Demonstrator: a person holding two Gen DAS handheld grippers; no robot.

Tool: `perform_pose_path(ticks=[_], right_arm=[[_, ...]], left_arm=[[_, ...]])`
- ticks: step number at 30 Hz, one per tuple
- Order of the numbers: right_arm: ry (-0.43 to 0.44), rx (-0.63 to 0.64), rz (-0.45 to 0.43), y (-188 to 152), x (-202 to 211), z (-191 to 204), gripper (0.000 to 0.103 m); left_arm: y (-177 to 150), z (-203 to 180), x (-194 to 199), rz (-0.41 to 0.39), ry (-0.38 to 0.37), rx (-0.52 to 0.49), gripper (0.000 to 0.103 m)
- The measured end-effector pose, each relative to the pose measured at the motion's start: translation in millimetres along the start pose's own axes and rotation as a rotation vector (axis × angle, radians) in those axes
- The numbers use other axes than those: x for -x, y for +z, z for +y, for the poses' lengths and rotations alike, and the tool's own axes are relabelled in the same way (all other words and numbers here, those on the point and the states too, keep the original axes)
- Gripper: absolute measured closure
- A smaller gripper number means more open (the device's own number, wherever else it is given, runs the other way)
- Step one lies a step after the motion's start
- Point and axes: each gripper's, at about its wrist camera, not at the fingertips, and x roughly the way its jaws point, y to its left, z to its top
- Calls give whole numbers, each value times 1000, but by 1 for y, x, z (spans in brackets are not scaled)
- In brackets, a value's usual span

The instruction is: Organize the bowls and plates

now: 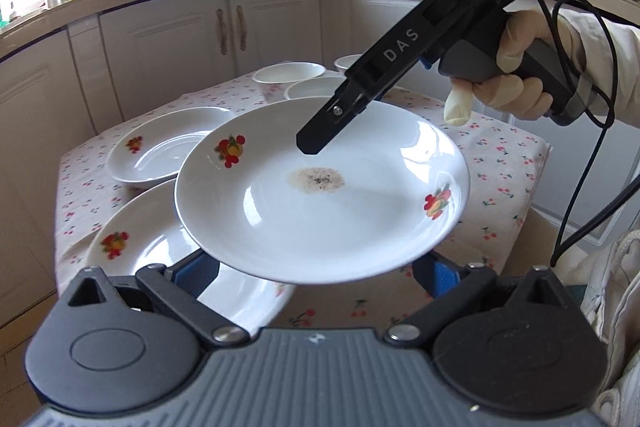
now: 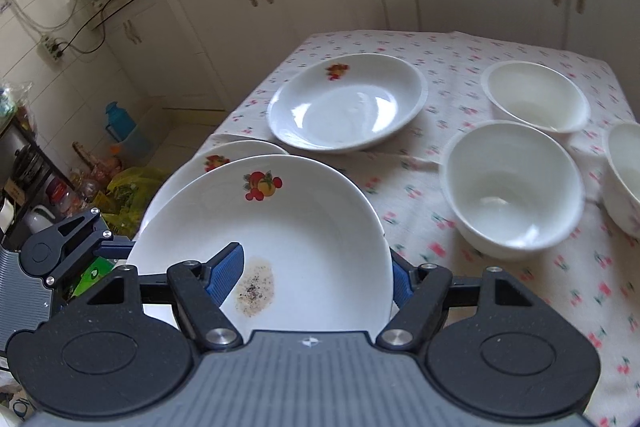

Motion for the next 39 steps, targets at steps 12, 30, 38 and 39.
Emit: perform_pose_path(ticks=[12,30,38,39], right_arm=[[24,56,52,28,-48,34,25],[-14,66,86,37,-61,44,25],[-38,66,94,39,-62,47,25],[-39,63,93,40,-62,47,25]], left_arm=[[-20,41,6,24,35,65,1],[-27,61,-7,40,-7,108,1],[-26,69,-12,56,-32,128,1],[-26,70,-13,60,-37,131,1]])
